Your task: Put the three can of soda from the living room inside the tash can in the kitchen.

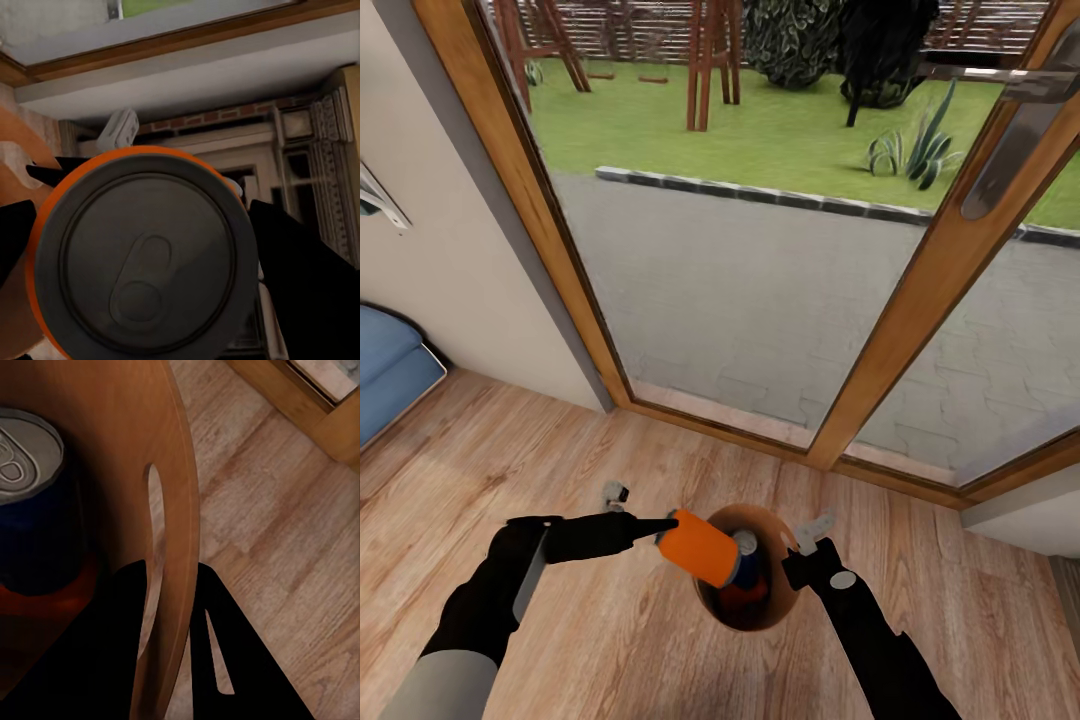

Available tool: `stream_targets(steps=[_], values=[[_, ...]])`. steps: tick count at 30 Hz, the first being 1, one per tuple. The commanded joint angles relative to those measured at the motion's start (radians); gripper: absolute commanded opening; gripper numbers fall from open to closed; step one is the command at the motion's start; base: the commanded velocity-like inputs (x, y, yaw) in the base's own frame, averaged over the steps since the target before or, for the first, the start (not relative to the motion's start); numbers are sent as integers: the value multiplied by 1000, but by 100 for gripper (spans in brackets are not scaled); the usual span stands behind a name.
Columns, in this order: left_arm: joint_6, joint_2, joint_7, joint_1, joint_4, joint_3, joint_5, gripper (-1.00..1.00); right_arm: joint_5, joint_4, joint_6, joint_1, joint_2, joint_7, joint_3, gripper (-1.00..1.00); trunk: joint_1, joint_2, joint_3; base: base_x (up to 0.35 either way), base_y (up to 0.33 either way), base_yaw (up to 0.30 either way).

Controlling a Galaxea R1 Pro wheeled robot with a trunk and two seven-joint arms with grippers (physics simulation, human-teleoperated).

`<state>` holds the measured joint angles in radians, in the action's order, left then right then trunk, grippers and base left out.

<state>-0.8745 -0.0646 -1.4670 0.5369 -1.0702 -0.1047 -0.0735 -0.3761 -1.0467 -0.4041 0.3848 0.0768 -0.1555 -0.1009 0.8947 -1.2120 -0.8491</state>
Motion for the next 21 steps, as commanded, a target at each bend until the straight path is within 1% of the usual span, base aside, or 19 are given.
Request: stream_targets(steps=[1, 4, 7, 9, 10, 14, 21], values=[[0, 4, 5, 0, 0, 0, 0, -100, 9, -1, -1, 0, 0, -4, 0, -100, 0, 0, 0, 0, 0, 0], [1, 13, 39, 0, 0, 9, 0, -100, 9, -1, -2, 0, 5, -4, 0, -100, 0, 0, 0, 0, 0, 0], [3, 17, 78, 0, 1, 45, -1, -100, 7, -1, -3, 0, 8, 2, 0, -100, 0, 0, 0, 0, 0, 0], [12, 21, 115, 0, 3, 83, -2, -100, 7, -1, -4, 0, 10, 9, 0, -100, 0, 0, 0, 0, 0, 0], [20, 28, 135, 0, 4, 99, -1, -100, 7, -2, -5, 0, 11, 11, 0, -100, 0, 0, 0, 0, 0, 0], [26, 41, 153, 0, 6, 106, 2, -100, 6, -2, -7, 0, 11, 13, 0, -100, 0, 0, 0, 0, 0, 0], [30, 46, 203, 0, 19, 108, 0, -100, 6, -7, -8, 0, 11, 13, 0, -100, 0, 0, 0, 0, 0, 0]])
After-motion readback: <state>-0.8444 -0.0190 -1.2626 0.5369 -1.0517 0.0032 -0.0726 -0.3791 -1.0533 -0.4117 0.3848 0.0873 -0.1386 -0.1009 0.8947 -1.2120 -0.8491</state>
